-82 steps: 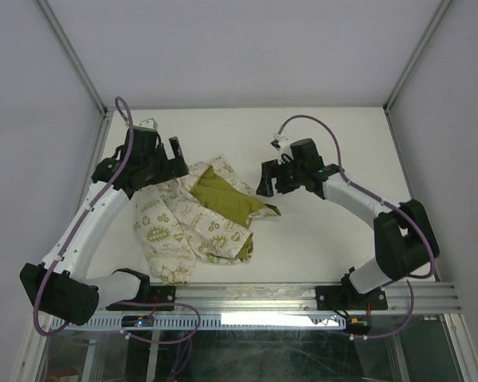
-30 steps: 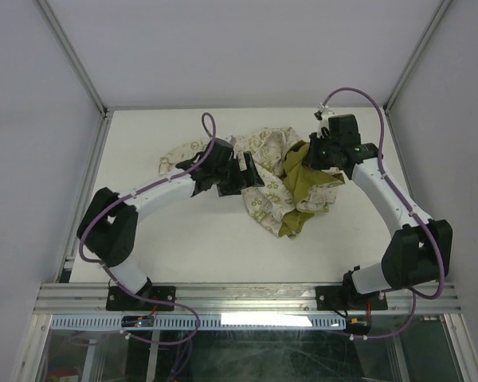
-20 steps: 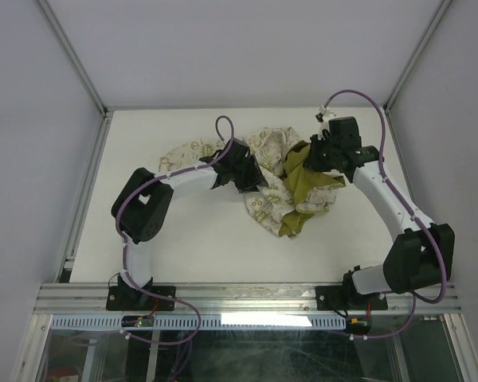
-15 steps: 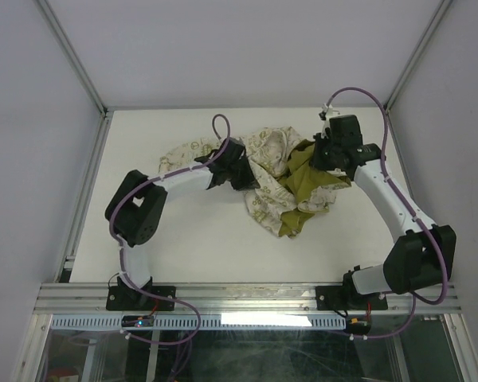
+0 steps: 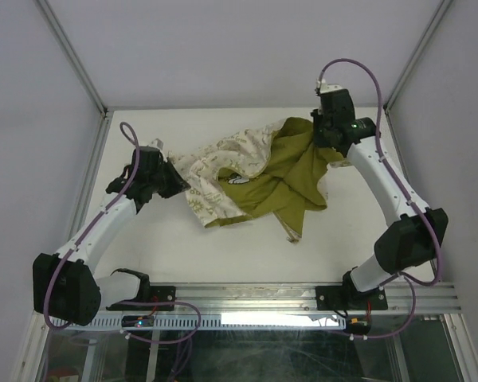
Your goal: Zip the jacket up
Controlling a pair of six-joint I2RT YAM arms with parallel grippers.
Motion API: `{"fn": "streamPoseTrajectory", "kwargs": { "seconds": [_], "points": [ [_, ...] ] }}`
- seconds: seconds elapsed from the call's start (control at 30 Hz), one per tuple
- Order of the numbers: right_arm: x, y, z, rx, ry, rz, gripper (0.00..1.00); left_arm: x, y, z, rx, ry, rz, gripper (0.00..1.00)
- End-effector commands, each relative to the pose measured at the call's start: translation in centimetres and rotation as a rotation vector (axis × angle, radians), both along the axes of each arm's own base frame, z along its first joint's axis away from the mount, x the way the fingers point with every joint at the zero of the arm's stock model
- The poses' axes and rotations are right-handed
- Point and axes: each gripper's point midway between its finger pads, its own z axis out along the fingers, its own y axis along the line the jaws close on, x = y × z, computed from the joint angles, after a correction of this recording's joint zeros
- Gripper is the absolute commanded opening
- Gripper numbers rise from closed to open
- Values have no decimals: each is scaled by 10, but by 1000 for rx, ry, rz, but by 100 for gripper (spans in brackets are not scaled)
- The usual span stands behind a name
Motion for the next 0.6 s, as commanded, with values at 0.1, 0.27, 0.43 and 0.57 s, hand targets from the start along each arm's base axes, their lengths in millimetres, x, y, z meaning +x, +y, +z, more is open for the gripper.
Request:
{"fn": "streamPoseTrajectory", "kwargs": {
  "seconds": [0.1,0.27,0.43,0.57],
  "points": [
    [-39,153,-38,159,191,445,42,-34,39,-48,123,117,109,0],
    [-105,201,-49,284,410,696,56,-22,61,-22,221,51,158,0],
    [-98,169,-30,317,334,639,72,-14,76,-1,289,4,190,0],
    [-67,115,-39,358,292,396,77,-13,76,6,287,-11,190,0]
  ]
}}
